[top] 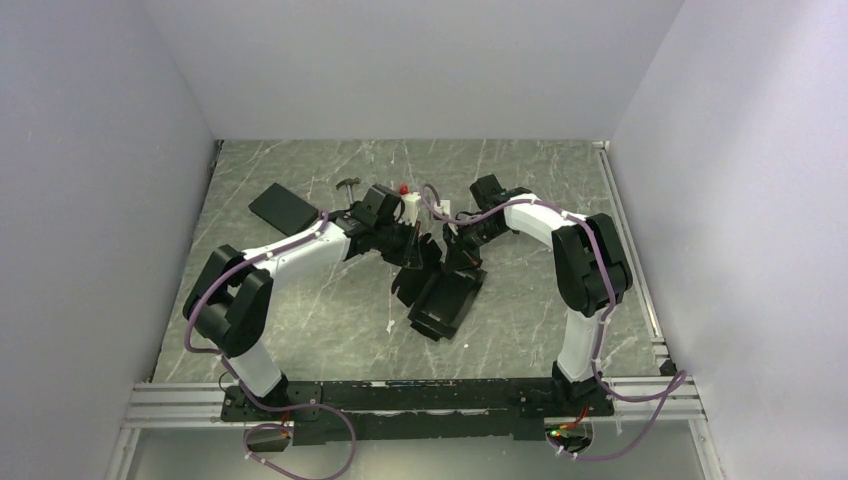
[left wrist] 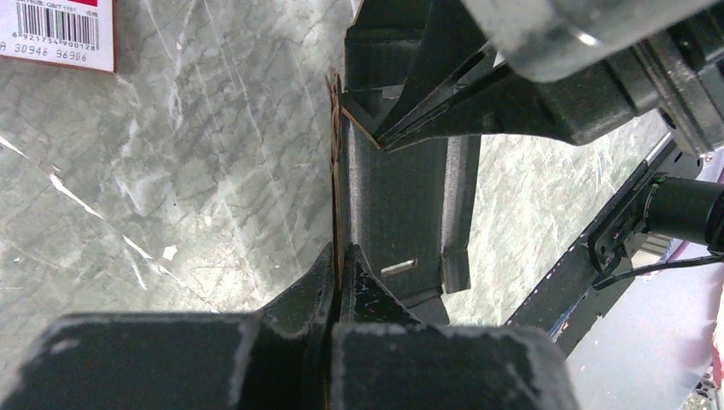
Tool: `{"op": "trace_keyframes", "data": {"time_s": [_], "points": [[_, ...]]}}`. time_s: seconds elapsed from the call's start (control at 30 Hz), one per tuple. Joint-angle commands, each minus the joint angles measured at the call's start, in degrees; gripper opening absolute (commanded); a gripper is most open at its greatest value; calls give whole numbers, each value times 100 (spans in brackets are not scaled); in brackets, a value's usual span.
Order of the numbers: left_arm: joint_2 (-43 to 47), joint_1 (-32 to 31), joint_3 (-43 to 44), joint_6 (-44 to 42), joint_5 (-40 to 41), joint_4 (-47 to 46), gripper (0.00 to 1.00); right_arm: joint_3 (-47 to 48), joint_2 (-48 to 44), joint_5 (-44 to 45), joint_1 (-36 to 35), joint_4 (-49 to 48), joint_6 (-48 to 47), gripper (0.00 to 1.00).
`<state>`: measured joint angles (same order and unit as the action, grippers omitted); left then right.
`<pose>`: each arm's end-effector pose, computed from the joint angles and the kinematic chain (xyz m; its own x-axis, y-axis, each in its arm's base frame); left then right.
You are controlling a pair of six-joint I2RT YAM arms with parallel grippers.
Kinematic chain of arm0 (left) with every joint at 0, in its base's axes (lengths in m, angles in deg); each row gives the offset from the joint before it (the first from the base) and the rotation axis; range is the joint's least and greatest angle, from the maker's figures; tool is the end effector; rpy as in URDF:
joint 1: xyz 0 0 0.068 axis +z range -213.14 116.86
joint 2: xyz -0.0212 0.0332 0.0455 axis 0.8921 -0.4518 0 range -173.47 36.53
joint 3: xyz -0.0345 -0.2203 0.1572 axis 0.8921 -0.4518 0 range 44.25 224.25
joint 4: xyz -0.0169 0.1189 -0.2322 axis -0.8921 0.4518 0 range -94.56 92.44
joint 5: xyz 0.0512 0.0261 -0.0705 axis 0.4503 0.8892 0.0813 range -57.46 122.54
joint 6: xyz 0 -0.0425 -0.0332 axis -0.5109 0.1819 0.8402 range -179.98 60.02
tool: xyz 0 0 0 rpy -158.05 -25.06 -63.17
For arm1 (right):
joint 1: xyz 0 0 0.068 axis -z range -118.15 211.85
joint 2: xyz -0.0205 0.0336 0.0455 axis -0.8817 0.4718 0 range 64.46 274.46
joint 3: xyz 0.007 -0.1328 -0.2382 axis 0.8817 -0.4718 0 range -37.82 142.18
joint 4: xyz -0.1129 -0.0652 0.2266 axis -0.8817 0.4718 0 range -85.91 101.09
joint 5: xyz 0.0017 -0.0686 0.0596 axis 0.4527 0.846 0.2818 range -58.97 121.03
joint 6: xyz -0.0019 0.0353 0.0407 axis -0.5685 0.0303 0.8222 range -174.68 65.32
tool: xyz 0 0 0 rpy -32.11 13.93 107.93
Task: Fold the paper box
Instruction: Fold the paper box at the center of the board.
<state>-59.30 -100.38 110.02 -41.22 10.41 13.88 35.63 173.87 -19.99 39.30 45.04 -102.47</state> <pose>0.2784 -0.2285 0.2252 -0.8088 0.2404 -0.5367 0.5271 0.7010 -0.4804 0.3247 0.1648 0.1733 -0.3053 -0.6313 -0.7129 -0.9376 0.0683 0.3410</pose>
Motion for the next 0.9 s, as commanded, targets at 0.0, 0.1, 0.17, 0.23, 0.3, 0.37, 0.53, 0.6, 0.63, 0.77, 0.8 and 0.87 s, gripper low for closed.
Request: {"op": "trace_keyframes", "data": {"time_s": [0.0,0.1,0.17,0.23,0.3,0.37,0.53,0.6,0.63,0.77,0.8,0.87], "points": [[169,-85,-48,73,79,-296,0,148,-4,-31,-1,-236,190,7],[158,-106,-19,66,135,-273,0,169,19,-37,-4,-221,241,8],[116,-130,3,47,192,-233,0,141,-3,-90,28,-219,235,8],[75,-149,30,31,249,-177,0,135,-49,-163,88,-173,189,9],[73,-173,39,6,323,-157,0,128,-139,-250,174,-147,179,9],[69,-199,58,-35,397,-114,0,82,-276,-298,241,-172,200,11],[-19,-256,207,-201,519,32,0,10,-561,-475,410,-107,163,14],[-55,-265,248,-246,554,88,0,-37,-692,-583,519,-96,165,16],[-70,-271,270,-263,560,99,0,-67,-765,-625,588,-100,176,18],[-94,-282,317,-302,569,135,0,-297,-1109,-653,884,-303,437,26],[-94,-280,334,-315,577,149,0,-395,-1178,-572,951,-471,623,30],[-101,-283,368,-342,587,169,0,-586,-1227,-287,1101,-790,1088,38]]}}
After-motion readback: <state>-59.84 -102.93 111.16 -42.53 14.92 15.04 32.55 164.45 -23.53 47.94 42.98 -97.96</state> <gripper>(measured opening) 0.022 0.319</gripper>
